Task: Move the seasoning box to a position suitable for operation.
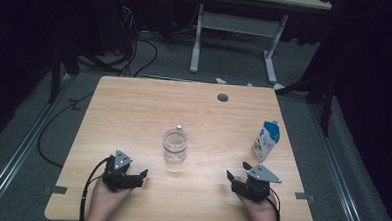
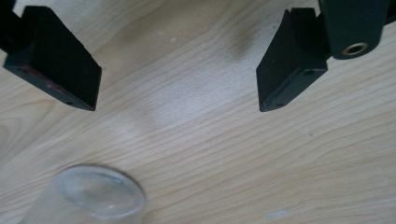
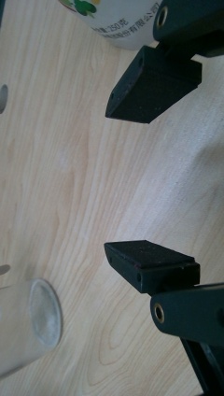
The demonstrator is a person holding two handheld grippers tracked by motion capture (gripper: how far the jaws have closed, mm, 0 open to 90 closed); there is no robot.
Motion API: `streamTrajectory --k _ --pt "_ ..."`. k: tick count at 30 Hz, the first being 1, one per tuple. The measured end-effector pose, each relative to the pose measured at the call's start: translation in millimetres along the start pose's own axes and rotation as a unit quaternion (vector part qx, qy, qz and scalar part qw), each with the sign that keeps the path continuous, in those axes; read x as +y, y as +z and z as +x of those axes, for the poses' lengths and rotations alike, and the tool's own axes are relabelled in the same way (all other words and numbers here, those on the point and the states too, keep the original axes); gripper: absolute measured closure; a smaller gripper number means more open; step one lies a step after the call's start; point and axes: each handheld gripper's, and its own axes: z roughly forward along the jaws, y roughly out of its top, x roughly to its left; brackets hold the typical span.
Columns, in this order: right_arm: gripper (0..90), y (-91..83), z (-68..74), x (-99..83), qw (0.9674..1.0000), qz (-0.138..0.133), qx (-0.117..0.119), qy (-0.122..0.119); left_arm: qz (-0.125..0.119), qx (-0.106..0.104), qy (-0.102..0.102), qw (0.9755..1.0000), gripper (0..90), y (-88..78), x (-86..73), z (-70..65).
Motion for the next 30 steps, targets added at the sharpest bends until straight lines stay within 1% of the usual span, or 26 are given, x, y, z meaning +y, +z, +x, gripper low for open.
streamTrajectory --k 2,3,4,5,8,9,10,11,12,14,17,18,19,20,21,25,26,27,28,30 --pt "31.5 -0.1 0.9 -0.3 1.0000 -0.004 0.001 -0.009 -0.008 -0.004 0.001 1.0000 17.4 -1.8 0.0 -0.8" --pt "32.4 0.1 1.2 -0.7 0.9999 -0.005 0.001 -0.012 -0.008 -0.004 0.001 1.0000 18.9 -1.8 0.0 -0.8" --pt "36.0 0.1 1.8 -2.0 0.9998 -0.007 0.001 -0.019 -0.022 -0.001 0.000 0.9998 21.9 -3.1 -0.7 -2.0" --pt "37.6 -0.1 2.2 -2.9 0.9997 -0.008 0.001 -0.024 -0.028 -0.001 0.000 0.9996 22.5 -3.6 -0.8 -2.7" --pt "37.4 -0.1 3.8 -4.2 0.9993 -0.012 0.003 -0.036 -0.038 0.006 0.003 0.9992 22.9 -5.5 -0.3 -5.1" --pt "37.9 -0.3 4.2 -4.3 0.9990 -0.015 0.000 -0.043 -0.041 0.004 0.001 0.9992 24.7 -6.4 -0.3 -5.0" --pt "38.6 -0.3 4.5 -4.2 0.9988 -0.015 -0.001 -0.046 -0.049 -0.004 -0.004 0.9988 28.1 -6.9 -0.8 -4.6" --pt "38.6 -0.3 4.5 -4.2 0.9988 -0.015 -0.001 -0.046 -0.049 -0.004 -0.004 0.9988 30.6 -6.9 -0.8 -4.6" --pt "39.0 0.1 3.9 -4.5 0.9992 -0.009 -0.001 -0.040 -0.056 -0.011 -0.013 0.9983 32.0 -6.9 -1.3 -4.1" --pt "39.3 0.2 2.8 -4.6 0.9993 -0.012 0.002 -0.036 -0.056 -0.014 -0.014 0.9982 33.4 -6.0 -0.4 -4.3" --pt "39.7 0.7 2.7 -3.0 0.9993 -0.013 0.006 -0.034 -0.055 -0.013 -0.015 0.9983 34.4 -5.3 1.9 -5.1" --pt "43.3 2.7 3.7 1.0 0.9991 -0.020 0.007 -0.036 -0.056 -0.016 -0.019 0.9981 34.8 -5.0 5.2 -6.0" --pt "43.8 3.8 4.3 3.2 0.9991 -0.018 0.004 -0.037 -0.056 -0.020 -0.020 0.9981 35.5 -4.9 6.8 -6.3" --pt "45.4 5.3 4.9 6.4 0.9993 -0.018 0.001 -0.033 -0.056 -0.025 -0.022 0.9979 37.1 -5.0 8.2 -6.2" --pt "45.5 7.3 5.1 10.1 0.9995 -0.019 0.001 -0.026 -0.054 -0.025 -0.024 0.9980 39.3 -4.9 9.7 -6.3" --pt "45.5 13.7 7.0 23.5 0.9995 -0.022 0.005 -0.023 -0.050 -0.016 -0.026 0.9983 42.5 -4.7 14.3 -6.6" --pt "47.0 19.0 9.2 30.5 0.9993 -0.020 -0.004 -0.030 -0.050 -0.015 -0.031 0.9982 43.5 -3.4 16.9 -6.7" --pt "47.4 21.2 9.8 32.5 0.9994 -0.018 -0.005 -0.028 -0.049 -0.007 -0.029 0.9983 43.6 -2.2 18.6 -7.2" --pt "47.6 25.2 10.7 35.1 0.9997 -0.012 0.000 -0.021 -0.049 -0.006 -0.028 0.9984 44.7 -1.5 20.0 -7.0" --pt "50.4 29.4 13.3 34.2 0.9998 -0.012 -0.003 -0.018 -0.051 -0.008 -0.033 0.9981 48.3 -0.3 22.1 -6.0"
